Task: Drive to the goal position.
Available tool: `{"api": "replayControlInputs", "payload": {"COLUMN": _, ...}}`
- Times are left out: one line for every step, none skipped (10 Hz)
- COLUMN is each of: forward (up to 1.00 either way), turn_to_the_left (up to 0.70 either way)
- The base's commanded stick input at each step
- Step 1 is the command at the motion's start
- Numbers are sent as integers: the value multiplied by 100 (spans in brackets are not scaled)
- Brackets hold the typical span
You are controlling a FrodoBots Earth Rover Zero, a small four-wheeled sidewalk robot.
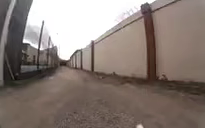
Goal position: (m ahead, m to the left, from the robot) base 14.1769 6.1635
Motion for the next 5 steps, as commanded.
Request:
{"api": "replayControlInputs", "payload": {"forward": 30, "turn_to_the_left": 60}}
{"api": "replayControlInputs", "payload": {"forward": 30, "turn_to_the_left": 60}}
{"api": "replayControlInputs", "payload": {"forward": 30, "turn_to_the_left": 60}}
{"api": "replayControlInputs", "payload": {"forward": 30, "turn_to_the_left": 60}}
{"api": "replayControlInputs", "payload": {"forward": 30, "turn_to_the_left": 60}}
